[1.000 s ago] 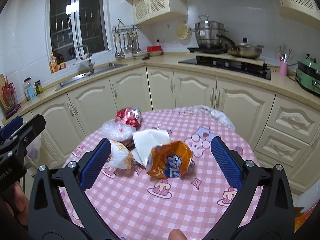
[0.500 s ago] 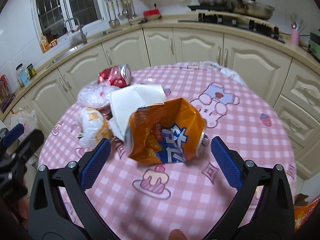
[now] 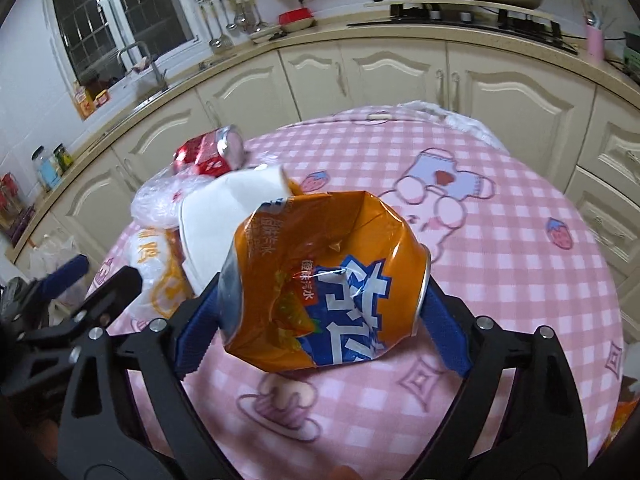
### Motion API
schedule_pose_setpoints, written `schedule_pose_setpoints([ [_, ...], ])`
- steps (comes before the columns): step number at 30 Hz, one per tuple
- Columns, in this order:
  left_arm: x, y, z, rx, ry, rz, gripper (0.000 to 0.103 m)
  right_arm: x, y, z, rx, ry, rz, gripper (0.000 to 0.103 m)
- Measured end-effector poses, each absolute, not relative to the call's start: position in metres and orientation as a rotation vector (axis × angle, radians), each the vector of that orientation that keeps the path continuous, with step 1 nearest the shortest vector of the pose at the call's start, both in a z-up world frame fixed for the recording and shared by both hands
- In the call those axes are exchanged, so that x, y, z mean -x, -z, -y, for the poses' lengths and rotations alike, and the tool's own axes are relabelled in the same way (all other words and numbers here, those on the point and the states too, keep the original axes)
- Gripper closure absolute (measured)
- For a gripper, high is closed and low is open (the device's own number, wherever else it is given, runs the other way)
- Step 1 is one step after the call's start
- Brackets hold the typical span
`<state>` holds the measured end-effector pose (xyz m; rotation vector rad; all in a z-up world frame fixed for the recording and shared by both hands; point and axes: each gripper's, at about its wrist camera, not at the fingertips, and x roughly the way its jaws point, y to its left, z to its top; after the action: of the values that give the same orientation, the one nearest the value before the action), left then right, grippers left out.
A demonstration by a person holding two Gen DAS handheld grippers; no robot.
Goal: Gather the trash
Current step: 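Grasp the crushed orange can with the right gripper while the left gripper grasps the white plastic bag, then carry the can and bag to the blue bin and open both grippers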
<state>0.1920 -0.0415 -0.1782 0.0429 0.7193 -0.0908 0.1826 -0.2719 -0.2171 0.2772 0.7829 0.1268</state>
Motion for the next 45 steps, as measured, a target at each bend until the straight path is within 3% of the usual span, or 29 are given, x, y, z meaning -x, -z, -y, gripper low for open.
schedule_pose_setpoints([
  [4, -0.203, 0.19, 0.038, -0.014, 0.107, -0.743, 0.007, -0.177, 0.215, 0.279, -0.271, -0.122, -0.782, 0.014],
  [6, -0.207, 0.197, 0.038, 0.005, 0.139, -0.762, 0.046, -0.175, 0.215, 0.282, -0.275, -0.122, -0.78, 0.014],
  [9, -0.209, 0.203, 0.033, 0.063, 0.18, -0.782, 0.065, -0.168, 0.212, 0.286, -0.279, -0.125, -0.772, 0.014],
  [11, -0.203, 0.2, 0.027, 0.083, 0.196, -0.76, 0.07, -0.162, 0.207, 0.286, -0.278, -0.128, -0.755, 0.014],
  [31, -0.091, 0.134, 0.016, 0.104, 0.305, -0.515, 0.075, -0.087, 0.16, 0.327, -0.383, -0.195, -0.591, 0.014],
  [38, -0.053, 0.108, 0.098, 0.037, 0.525, -0.472, 0.075, -0.041, 0.148, 0.397, -0.452, -0.112, -0.517, 0.014],
  [45, -0.025, 0.123, 0.22, -0.03, 0.802, -0.528, 0.075, 0.023, 0.173, 0.503, -0.534, 0.135, -0.524, 0.014],
])
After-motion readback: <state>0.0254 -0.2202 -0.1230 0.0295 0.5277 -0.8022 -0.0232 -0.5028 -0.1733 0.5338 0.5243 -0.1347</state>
